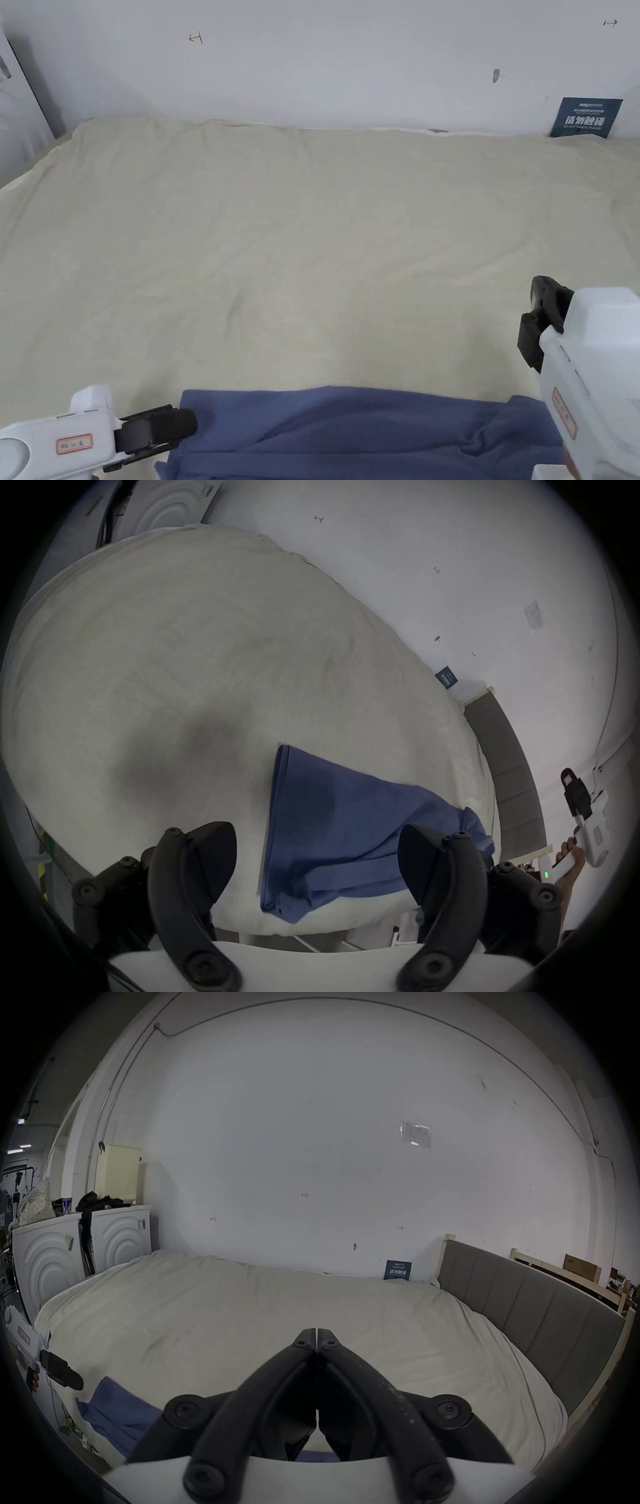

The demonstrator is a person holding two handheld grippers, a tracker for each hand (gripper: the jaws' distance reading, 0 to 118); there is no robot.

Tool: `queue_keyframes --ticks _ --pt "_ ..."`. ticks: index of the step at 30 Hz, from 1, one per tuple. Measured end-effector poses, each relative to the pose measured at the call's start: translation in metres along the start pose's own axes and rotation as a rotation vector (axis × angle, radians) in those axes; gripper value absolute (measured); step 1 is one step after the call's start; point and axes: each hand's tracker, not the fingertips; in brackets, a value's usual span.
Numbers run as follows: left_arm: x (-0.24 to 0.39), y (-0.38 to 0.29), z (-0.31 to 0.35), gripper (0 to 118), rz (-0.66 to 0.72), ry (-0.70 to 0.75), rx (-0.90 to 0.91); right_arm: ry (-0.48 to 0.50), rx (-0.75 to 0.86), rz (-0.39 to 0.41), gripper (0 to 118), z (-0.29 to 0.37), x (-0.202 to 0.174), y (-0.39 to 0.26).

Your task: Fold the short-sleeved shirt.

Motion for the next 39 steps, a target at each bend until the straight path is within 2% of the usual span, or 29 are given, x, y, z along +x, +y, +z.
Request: queue_keyframes --ticks 3,4,7,9,11,12,14,15,16,19,22,30,32,33,37,39 --pt "-0.007 0.003 -0.017 99 0.002 -0.024 -0.052 -0.003 -0.024 0.005 1 -0.007 -0.003 -0.004" --pt "-0.01 0.003 -0.023 93 0.012 -0.029 -0.061 -0.004 -0.03 0.008 1 -0.009 -0.003 -0.005" --pt "-0.03 0.004 -0.039 64 0.014 -0.023 -0.086 -0.006 -0.043 0.018 1 -0.013 -0.004 -0.006" --pt "-0.032 0.003 -0.04 64 -0.029 0.005 -0.069 -0.005 -0.05 0.024 1 -0.016 -0.003 -0.007" --pt "-0.036 0.004 -0.036 62 -0.013 -0.009 -0.068 -0.005 -0.055 0.028 1 -0.018 -0.001 -0.008" --pt "-0.036 0.005 -0.036 56 -0.004 -0.006 -0.064 -0.005 -0.056 0.028 2 -0.018 0.0 -0.008" --pt "-0.033 0.004 -0.042 28 -0.019 0.001 -0.059 -0.004 -0.059 0.029 2 -0.02 0.001 -0.008" --pt "-0.031 0.004 -0.048 18 -0.035 0.006 -0.066 -0.004 -0.061 0.029 2 -0.021 0.002 -0.009" --pt "-0.03 0.004 -0.054 14 -0.039 0.009 -0.074 -0.004 -0.062 0.028 2 -0.022 0.003 -0.009" --pt "-0.016 0.002 -0.06 10 -0.066 0.012 -0.04 -0.008 -0.062 0.024 2 -0.021 0.007 -0.008" --pt "0.002 0.003 -0.058 9 -0.15 0.095 -0.008 -0.009 -0.062 0.019 2 -0.02 0.012 -0.007" --pt "0.016 0.019 -0.003 8 -0.071 0.102 0.066 -0.017 -0.041 -0.012 2 -0.013 0.027 -0.003" --pt "0.018 0.022 0.011 8 -0.089 0.158 0.107 -0.018 -0.036 -0.018 2 -0.011 0.03 -0.003" --pt "0.015 0.022 0.018 8 -0.051 0.135 0.095 -0.019 -0.034 -0.021 2 -0.01 0.032 -0.003" --pt "0.001 0.019 0.047 8 -0.008 0.187 0.112 -0.017 -0.026 -0.036 2 -0.007 0.038 -0.002" --pt "0.014 0.018 0.052 8 -0.006 0.224 0.115 -0.014 -0.022 -0.043 2 -0.006 0.04 -0.002"
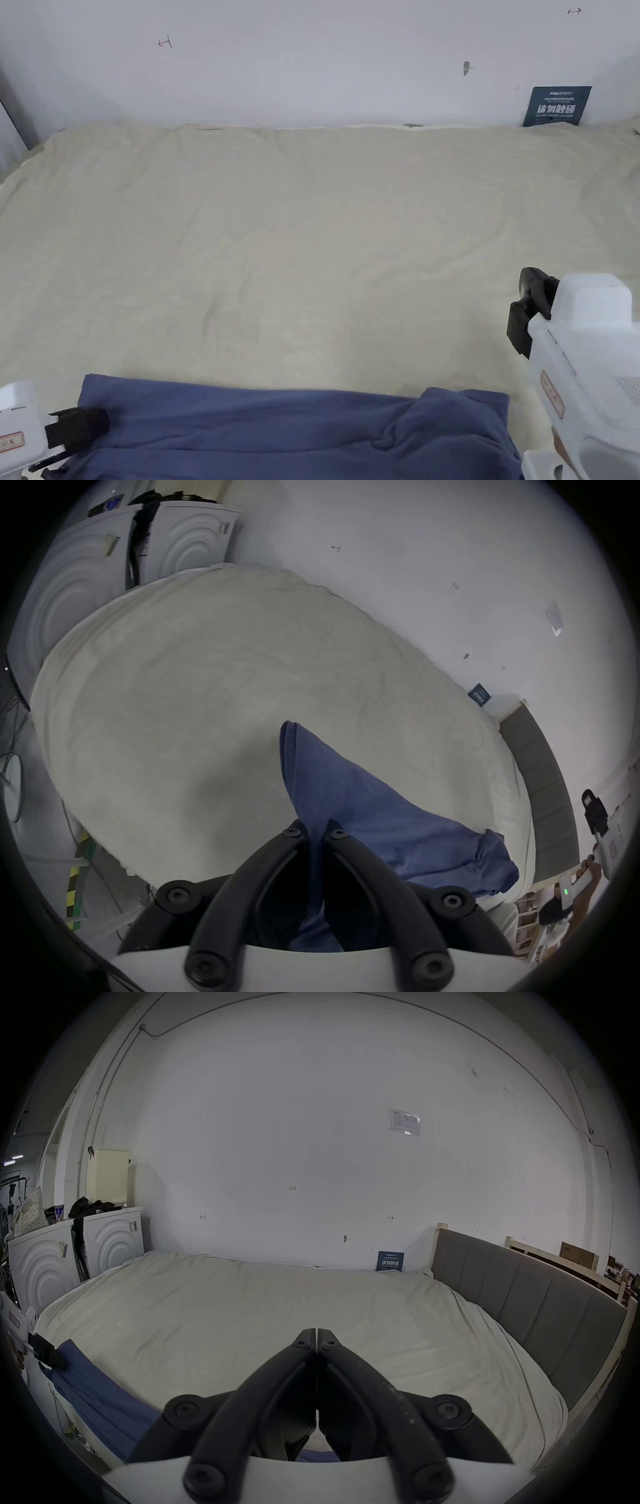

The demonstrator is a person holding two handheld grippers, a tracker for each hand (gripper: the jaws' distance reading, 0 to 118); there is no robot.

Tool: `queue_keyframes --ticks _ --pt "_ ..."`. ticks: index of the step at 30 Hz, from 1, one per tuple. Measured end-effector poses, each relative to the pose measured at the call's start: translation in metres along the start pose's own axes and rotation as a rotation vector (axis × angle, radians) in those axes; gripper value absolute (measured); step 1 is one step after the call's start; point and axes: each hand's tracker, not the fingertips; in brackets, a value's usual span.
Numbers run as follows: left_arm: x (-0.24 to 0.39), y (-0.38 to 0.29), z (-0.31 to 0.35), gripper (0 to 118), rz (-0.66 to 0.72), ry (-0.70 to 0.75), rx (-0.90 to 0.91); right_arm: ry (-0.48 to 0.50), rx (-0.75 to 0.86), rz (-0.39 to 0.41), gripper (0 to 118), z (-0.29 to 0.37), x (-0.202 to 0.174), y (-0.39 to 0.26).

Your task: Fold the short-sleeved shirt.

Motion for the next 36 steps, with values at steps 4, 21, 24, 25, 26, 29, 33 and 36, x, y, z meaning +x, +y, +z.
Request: queue_keyframes --ticks 4,21,24,25,26,29,33,36 --pt "0.039 0.003 -0.003 8 -0.05 0.0 -0.002 0.009 0.006 -0.011 2 0.003 0.001 0.002" --pt "0.223 0.003 -0.131 8 -0.202 -0.249 -0.246 0.012 0.033 0.0 2 0.025 0.025 0.005" --pt "0.231 -0.003 -0.149 9 -0.211 -0.226 -0.292 -0.005 0.029 -0.006 2 0.027 0.032 0.004" --pt "0.233 -0.005 -0.154 12 -0.228 -0.222 -0.305 -0.009 0.028 -0.009 2 0.027 0.035 0.004" --pt "0.235 -0.006 -0.157 24 -0.234 -0.212 -0.306 -0.013 0.027 -0.01 2 0.028 0.036 0.003" --pt "0.242 -0.009 -0.158 111 -0.272 -0.182 -0.313 -0.023 0.021 -0.009 2 0.029 0.039 0.002" --pt "0.244 -0.006 -0.135 111 -0.29 -0.224 -0.218 -0.026 0.016 -0.018 2 0.029 0.041 0.001" --pt "0.236 -0.003 -0.116 111 -0.25 -0.221 -0.154 -0.021 0.014 -0.02 2 0.029 0.039 0.001"
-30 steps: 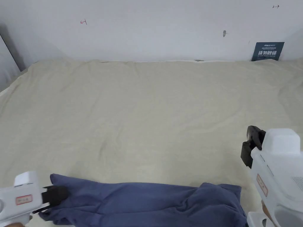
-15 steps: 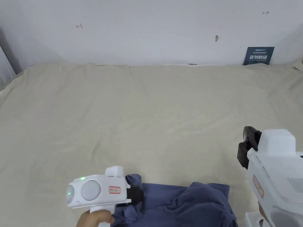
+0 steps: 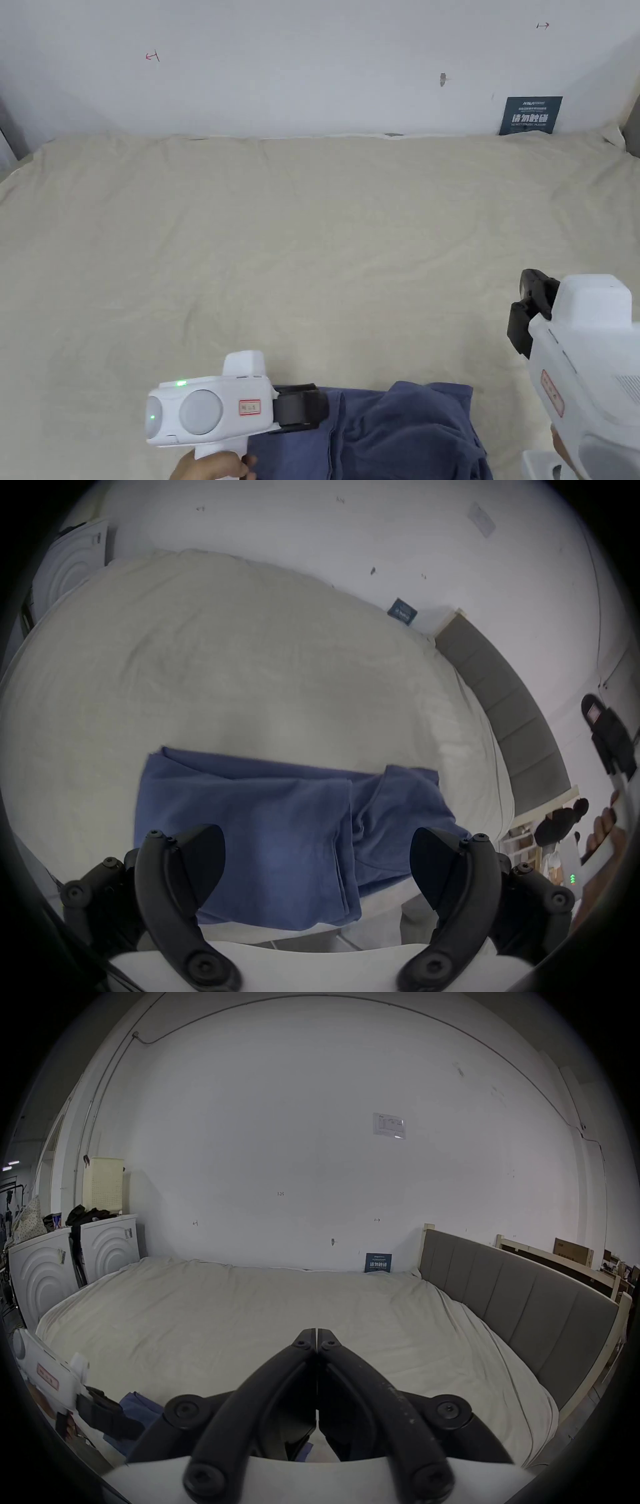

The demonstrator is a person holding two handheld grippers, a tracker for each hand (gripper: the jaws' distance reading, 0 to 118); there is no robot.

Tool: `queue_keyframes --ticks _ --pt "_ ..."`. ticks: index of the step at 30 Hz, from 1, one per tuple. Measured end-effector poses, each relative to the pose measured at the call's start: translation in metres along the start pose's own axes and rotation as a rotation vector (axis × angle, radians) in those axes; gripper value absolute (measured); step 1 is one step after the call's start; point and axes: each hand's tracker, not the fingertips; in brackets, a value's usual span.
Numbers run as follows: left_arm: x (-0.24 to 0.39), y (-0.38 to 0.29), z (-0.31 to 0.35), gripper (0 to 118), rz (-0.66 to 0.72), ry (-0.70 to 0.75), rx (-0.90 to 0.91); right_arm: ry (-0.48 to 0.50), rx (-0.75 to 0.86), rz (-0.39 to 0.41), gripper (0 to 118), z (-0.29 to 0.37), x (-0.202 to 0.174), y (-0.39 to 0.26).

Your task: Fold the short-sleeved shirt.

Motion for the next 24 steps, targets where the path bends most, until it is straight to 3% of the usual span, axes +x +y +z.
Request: queue_keyframes --ticks 3,6,8,10,24 --pt "-0.005 -0.003 0.017 110 -0.02 0.078 0.097 0.009 0.004 0.0 2 0.0 -0.001 0.001" --pt "-0.01 -0.009 0.026 96 -0.061 0.185 0.179 0.015 0.008 0.003 2 0.0 -0.001 0.001" --pt "-0.009 -0.012 0.026 55 -0.108 0.253 0.217 0.017 0.007 0.003 2 -0.001 -0.001 0.002" --pt "-0.011 -0.019 0.02 1 -0.134 0.293 0.234 0.019 0.004 -0.001 2 -0.002 0.0 0.001" --pt "0.032 -0.037 -0.089 1 -0.198 0.168 0.025 0.004 -0.029 -0.018 2 -0.007 0.015 -0.01"
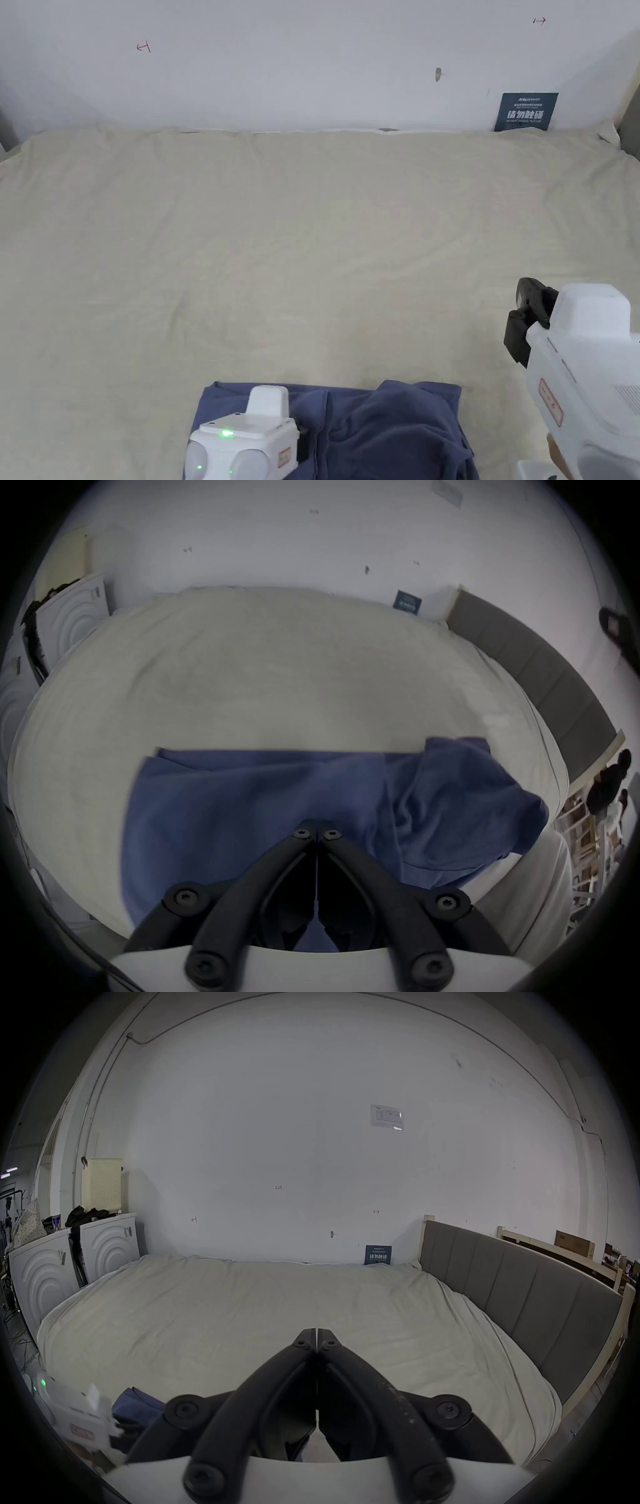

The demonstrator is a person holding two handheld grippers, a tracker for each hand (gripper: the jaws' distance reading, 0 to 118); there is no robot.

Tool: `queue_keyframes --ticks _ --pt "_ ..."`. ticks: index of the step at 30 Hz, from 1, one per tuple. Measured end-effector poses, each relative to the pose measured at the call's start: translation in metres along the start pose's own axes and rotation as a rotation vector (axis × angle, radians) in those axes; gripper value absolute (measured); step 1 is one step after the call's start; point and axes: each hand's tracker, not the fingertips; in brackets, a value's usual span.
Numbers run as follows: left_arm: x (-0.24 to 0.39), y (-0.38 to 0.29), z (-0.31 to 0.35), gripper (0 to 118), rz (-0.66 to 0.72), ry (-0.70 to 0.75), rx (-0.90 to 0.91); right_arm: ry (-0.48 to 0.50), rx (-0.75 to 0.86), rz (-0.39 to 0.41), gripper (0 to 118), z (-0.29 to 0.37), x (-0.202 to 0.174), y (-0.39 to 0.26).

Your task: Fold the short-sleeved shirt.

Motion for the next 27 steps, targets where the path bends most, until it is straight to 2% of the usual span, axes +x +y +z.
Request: queue_keyframes --ticks 3,6,8,11,17,19,22,23,24,25,27 --pt "0.014 -0.004 -0.019 1 -0.015 -0.022 -0.02 -0.005 -0.001 0.002 2 0.002 0.004 -0.002" --pt "0.024 -0.005 -0.027 1 -0.086 0.005 -0.021 -0.011 -0.008 0.006 2 0.003 0.007 -0.005" --pt "0.017 -0.001 -0.022 1 -0.076 -0.01 -0.033 -0.013 -0.014 0.004 2 0.003 0.008 -0.006" --pt "0.003 0.004 -0.008 1 -0.011 -0.069 -0.048 -0.014 -0.018 -0.003 2 0.005 0.008 -0.007" --pt "-0.041 0.01 0.064 1 0.162 -0.268 0.083 -0.011 -0.013 0.004 2 0.005 0.004 -0.002" --pt "-0.071 0.008 0.087 4 0.258 -0.332 0.085 -0.006 -0.011 0.005 2 0.003 0.001 0.0" --pt "-0.116 -0.005 0.11 16 0.407 -0.422 0.081 0.0 -0.008 0.008 2 0.001 -0.004 0.002" --pt "-0.13 -0.01 0.114 16 0.439 -0.428 0.079 0.002 -0.009 0.008 2 -0.001 -0.007 0.002" --pt "-0.141 -0.014 0.117 31 0.453 -0.426 0.07 0.005 -0.011 0.007 2 -0.003 -0.008 0.003" --pt "-0.152 -0.019 0.118 60 0.485 -0.41 0.042 0.009 -0.014 0.006 2 -0.005 -0.01 0.003" --pt "-0.169 -0.026 0.114 104 0.512 -0.365 -0.029 0.013 -0.021 0.009 2 -0.008 -0.015 0.002"
